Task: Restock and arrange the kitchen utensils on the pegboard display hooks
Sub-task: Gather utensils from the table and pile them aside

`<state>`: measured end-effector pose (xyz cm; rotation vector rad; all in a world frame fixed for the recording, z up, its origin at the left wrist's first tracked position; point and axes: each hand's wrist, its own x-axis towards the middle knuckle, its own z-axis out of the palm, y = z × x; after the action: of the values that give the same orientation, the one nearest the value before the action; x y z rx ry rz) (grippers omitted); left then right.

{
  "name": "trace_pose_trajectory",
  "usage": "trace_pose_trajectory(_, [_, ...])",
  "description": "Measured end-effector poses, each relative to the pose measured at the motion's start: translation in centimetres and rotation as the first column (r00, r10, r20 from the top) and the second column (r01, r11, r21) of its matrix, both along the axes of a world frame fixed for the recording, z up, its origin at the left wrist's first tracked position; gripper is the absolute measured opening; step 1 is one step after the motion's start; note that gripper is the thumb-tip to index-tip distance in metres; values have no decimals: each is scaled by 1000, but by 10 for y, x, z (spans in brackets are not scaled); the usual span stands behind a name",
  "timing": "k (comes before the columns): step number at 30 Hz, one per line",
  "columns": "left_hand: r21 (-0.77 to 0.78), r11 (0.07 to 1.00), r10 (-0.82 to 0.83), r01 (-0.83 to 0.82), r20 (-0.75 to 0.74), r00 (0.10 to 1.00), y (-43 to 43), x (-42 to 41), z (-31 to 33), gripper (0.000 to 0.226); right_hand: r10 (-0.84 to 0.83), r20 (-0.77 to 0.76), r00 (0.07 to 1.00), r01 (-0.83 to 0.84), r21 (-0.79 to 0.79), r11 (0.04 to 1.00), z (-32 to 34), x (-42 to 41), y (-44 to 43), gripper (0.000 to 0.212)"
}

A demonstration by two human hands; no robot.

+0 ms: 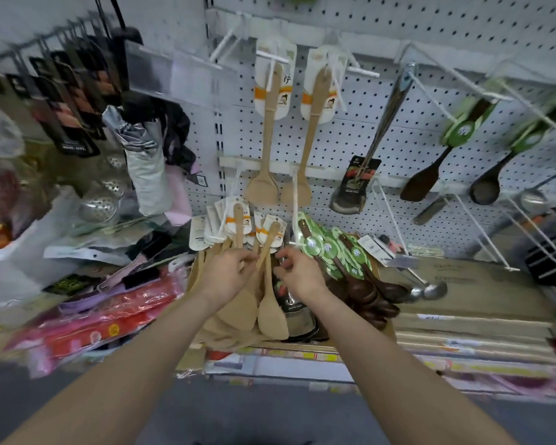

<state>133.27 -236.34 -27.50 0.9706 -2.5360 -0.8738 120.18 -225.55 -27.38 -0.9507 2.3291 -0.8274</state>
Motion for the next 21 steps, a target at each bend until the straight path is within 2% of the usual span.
trace_pose_trajectory(7, [25, 986, -166, 166, 10, 986, -41, 27, 10, 23, -128, -10, 992, 128, 1, 992, 11, 34, -18, 29])
trace_pose_trajectory(13, [3, 983, -181, 181, 81, 980, -56, 48, 2, 22, -179, -33, 983, 181, 76, 980, 5, 54, -20, 26])
trace_pose_trajectory(21, [246, 960, -175, 131, 168, 970, -75, 67, -45, 28, -141, -29, 990, 144, 185, 972, -43, 59, -44, 28])
